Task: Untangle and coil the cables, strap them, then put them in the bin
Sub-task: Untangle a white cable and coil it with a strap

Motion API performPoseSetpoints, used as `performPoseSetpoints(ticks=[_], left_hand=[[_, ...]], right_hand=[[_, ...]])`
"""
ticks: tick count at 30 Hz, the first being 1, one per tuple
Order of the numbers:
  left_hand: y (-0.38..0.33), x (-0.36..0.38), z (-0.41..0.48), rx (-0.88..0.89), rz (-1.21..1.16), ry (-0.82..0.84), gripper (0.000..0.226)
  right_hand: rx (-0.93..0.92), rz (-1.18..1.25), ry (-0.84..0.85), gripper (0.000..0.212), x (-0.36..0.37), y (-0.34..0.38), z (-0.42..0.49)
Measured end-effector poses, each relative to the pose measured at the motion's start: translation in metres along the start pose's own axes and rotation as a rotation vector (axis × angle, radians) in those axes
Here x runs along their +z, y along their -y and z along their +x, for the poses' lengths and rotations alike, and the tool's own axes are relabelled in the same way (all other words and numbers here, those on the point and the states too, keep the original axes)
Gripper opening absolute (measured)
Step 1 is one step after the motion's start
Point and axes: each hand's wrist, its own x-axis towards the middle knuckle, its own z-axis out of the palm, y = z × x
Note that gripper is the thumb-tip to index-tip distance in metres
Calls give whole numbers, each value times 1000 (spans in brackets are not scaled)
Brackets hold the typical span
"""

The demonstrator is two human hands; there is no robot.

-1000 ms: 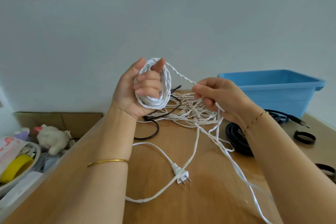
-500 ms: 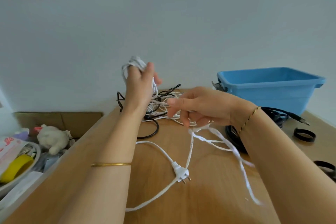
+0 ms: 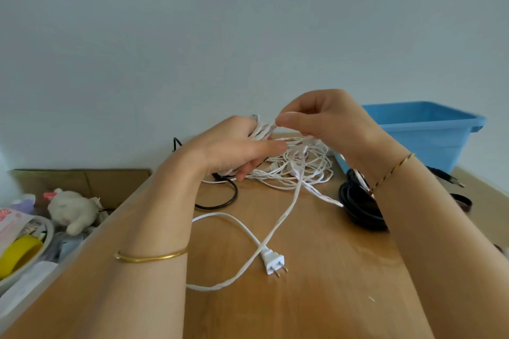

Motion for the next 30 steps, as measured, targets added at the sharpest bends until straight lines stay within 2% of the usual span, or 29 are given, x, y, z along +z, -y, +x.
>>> performPoseSetpoints(ticks=[2,5,10,12,14,15,17,19,22,25,27,30], left_hand=[[3,-2,0,-47,-202,62,36],[10,-5,-1,-95,-582,250,42],[37,-22,8,45,-1329,566,38],[45,-28,9,57,-1611,589,39],[46,-31,9,49,-1783,419,39],[45,-32,8,41,-1804,251,41],[39,-33,5,63,-1770,-42,48],[28,-32,3,102,-1723,-190,48],[13,-31,1,157,-1581,-345,48],[-3,-42,0,224,-1532,-436,50],[-20,-59,1,263,-1531,-460,51],[-53,-81,7,286,-1509,-453,50]], right_hand=[[-84,-37,-35,4,4,-2,0],[-106,-73,-57,8,9,-14,3],[5,-98,-143,15,8,-40,5],[56,-25,-118,20,9,-46,4],[86,45,-71,24,12,-49,3],[96,64,-61,24,14,-49,3],[121,68,-91,22,15,-52,5],[165,8,-152,19,13,-56,7],[279,-141,-141,18,5,-64,6],[377,-434,-11,27,-4,-77,0],[389,-620,86,32,-7,-80,-2],[299,-719,174,29,-6,-71,-1]])
